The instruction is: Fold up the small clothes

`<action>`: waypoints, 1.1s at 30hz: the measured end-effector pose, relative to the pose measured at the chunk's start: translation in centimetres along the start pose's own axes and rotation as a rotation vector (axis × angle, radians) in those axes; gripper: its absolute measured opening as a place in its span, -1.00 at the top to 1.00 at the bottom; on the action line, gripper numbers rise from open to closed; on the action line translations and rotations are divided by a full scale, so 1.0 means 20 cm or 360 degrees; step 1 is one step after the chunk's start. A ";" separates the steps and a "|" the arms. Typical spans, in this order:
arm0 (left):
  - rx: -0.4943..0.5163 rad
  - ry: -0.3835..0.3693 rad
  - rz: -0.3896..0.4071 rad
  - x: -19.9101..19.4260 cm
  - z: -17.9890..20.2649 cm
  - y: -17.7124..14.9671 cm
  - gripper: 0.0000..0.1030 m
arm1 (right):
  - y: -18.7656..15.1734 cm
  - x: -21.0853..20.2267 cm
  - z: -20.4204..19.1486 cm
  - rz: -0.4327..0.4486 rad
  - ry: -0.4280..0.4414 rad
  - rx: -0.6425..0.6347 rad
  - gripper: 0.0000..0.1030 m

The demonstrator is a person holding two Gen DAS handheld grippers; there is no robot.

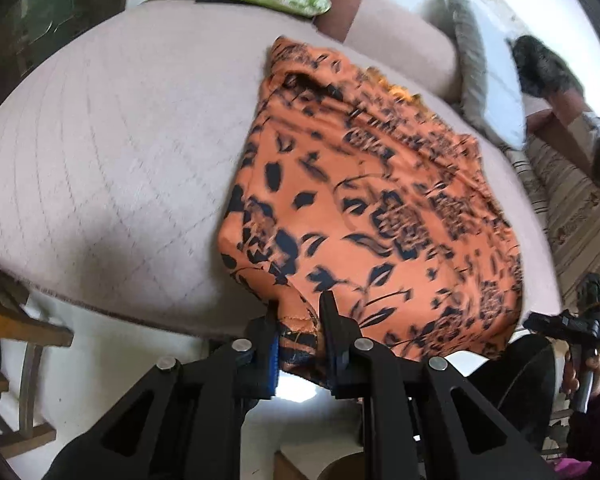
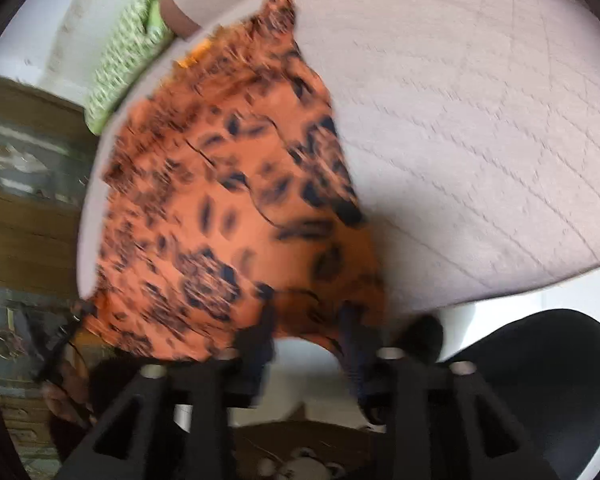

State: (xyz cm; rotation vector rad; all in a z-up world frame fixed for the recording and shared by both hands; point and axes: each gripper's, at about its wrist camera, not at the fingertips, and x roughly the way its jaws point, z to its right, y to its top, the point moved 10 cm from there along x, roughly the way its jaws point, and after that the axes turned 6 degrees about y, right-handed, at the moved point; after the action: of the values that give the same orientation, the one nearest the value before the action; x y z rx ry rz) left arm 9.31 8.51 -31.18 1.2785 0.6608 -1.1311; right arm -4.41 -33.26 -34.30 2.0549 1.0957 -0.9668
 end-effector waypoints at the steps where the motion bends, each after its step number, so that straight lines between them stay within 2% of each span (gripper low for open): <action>1: -0.0019 0.0028 -0.0019 0.02 -0.02 -0.01 0.50 | -0.02 0.01 0.01 -0.0018 0.0005 -0.0010 -0.34; 2: -0.0034 0.0039 -0.0048 0.04 -0.04 -0.02 0.34 | -0.04 0.03 0.03 -0.0022 0.0007 -0.0019 -0.34; 3: -0.0047 0.0044 -0.0072 0.06 -0.05 -0.03 0.27 | -0.05 0.04 0.05 -0.0029 0.0003 -0.0024 -0.34; 5: -0.0073 0.0092 -0.0110 0.10 -0.08 -0.05 -0.03 | -0.06 0.07 0.10 -0.0018 -0.0001 -0.0008 -0.34; 7: -0.0084 0.0136 -0.0123 0.12 -0.10 -0.05 -0.06 | -0.06 0.12 0.14 -0.0037 -0.0004 0.0055 -0.34; 11: -0.0107 0.0178 -0.0121 0.13 -0.13 -0.07 -0.31 | -0.07 0.21 0.16 -0.0050 -0.0011 0.0029 -0.34; 15: -0.0154 0.0173 -0.0128 0.13 -0.16 -0.07 -0.32 | -0.07 0.28 0.11 -0.0018 -0.0013 -0.0109 -0.34; 17: -0.0169 0.0144 -0.0133 0.14 -0.15 -0.07 -0.32 | -0.08 0.28 0.11 0.0008 -0.0013 -0.0178 -0.27; 18: -0.0166 0.0129 -0.0133 0.15 -0.16 -0.07 -0.32 | -0.08 0.28 0.11 0.0016 0.0011 -0.0168 -0.03; 19: -0.0163 0.0117 -0.0132 0.16 -0.15 -0.07 -0.32 | -0.09 0.28 0.09 0.0020 0.0075 -0.0155 0.10; 23: -0.0179 0.0035 -0.0119 0.19 -0.13 -0.07 -0.32 | -0.10 0.26 0.06 0.0064 0.0142 -0.0188 0.31; 27: -0.0213 0.0003 -0.0102 0.21 -0.13 -0.07 -0.27 | -0.11 0.23 0.05 0.0090 0.0220 -0.0163 0.37; 29: -0.0205 0.0022 -0.0099 0.21 -0.14 -0.07 0.11 | -0.11 0.22 0.02 0.0101 0.0270 -0.0182 0.39; 30: -0.0209 0.0009 -0.0108 0.21 -0.15 -0.08 0.21 | -0.12 0.23 -0.04 0.0105 0.0297 -0.0201 0.51; 31: -0.0219 -0.0013 -0.0118 0.20 -0.16 -0.10 0.39 | -0.12 0.22 -0.06 0.0111 0.0336 -0.0225 0.76; 32: -0.0229 -0.0030 -0.0132 0.20 -0.16 -0.10 0.52 | -0.13 0.19 -0.11 0.0135 0.0397 -0.0268 0.76; 33: -0.0234 -0.0028 -0.0139 0.21 -0.17 -0.10 0.54 | -0.13 0.17 -0.15 0.0144 0.0420 -0.0290 0.76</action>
State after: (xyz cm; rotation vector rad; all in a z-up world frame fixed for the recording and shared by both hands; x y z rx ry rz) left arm 9.55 10.71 -36.52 1.1227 0.7784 -1.1422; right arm -4.32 -28.29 -35.86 2.1002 1.1651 -0.5403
